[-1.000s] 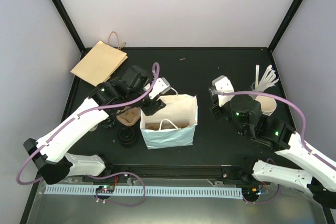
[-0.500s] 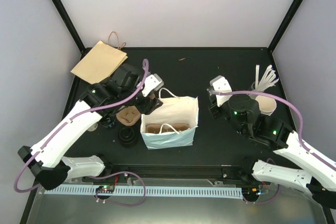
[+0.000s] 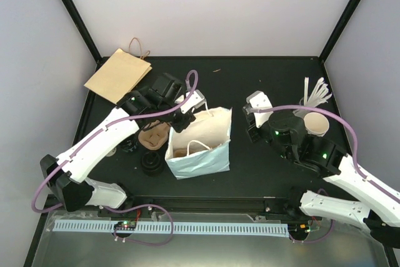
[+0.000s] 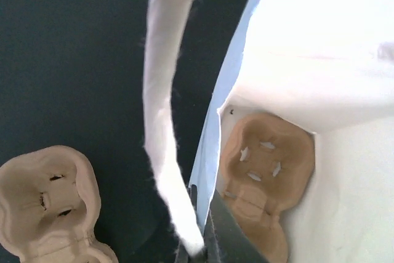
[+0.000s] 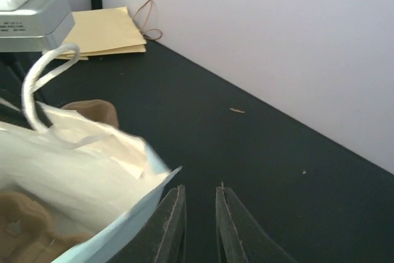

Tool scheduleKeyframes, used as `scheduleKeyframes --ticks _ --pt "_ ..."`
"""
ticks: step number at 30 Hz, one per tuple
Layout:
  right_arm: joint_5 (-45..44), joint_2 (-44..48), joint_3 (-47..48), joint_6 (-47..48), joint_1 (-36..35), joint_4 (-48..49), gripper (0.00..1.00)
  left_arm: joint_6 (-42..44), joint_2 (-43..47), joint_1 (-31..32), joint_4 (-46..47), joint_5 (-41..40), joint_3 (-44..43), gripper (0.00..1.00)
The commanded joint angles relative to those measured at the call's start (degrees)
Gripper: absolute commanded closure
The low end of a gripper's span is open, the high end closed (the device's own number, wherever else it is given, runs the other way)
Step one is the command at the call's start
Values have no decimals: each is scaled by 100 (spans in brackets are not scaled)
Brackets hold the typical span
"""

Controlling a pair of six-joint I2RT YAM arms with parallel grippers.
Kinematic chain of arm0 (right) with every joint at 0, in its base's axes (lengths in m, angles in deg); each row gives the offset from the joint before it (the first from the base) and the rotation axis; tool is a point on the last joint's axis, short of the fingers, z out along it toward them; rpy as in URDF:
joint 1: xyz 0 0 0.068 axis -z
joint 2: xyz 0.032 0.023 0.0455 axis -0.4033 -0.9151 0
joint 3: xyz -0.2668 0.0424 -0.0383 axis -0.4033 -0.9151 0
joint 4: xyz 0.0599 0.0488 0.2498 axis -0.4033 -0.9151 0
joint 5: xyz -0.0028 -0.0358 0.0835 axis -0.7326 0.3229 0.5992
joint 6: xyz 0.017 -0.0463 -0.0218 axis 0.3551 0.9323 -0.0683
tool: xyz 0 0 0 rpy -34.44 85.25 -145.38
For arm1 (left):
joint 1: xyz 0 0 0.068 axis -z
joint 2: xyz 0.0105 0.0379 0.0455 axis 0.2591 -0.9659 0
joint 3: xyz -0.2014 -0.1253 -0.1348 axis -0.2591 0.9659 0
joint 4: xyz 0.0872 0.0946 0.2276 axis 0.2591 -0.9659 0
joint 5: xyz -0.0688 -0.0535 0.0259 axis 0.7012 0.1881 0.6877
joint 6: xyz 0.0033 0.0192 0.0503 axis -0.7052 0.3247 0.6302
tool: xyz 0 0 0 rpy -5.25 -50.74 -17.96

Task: Pack the takeout coffee

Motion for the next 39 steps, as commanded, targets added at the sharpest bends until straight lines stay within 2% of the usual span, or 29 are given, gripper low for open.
scheduleKeyframes --ticks 1,3,5,10,12,16,24,35,39 --pt "514 -189 239 -667 61 -458 82 191 53 -31 -32 63 -396 98" --pt "575 -265 309 -991 73 -730 80 257 98 -27 -31 110 -511 98" --pt "492 -291 327 -1282 85 -950 64 319 163 -22 71 119 -603 98" --pt "-124 -185 245 -1855 331 -1243 53 695 494 110 778 -313 -545 98" --pt "-201 -156 196 -2092 570 -1324 44 872 608 214 990 -665 -483 98" --pt "-128 -143 -30 -2551 1020 -1387 36 1125 852 538 1535 -1043 6 98" --pt "240 -116 -621 -3089 1396 -1361 33 1033 1286 1146 2137 -1462 1263 98" --pt "241 180 -919 -3256 1485 -1454 33 694 1721 1985 2074 -1444 1610 98" --pt "489 383 -1080 -3208 1492 -1509 33 503 1864 2397 1999 -1466 1704 98"
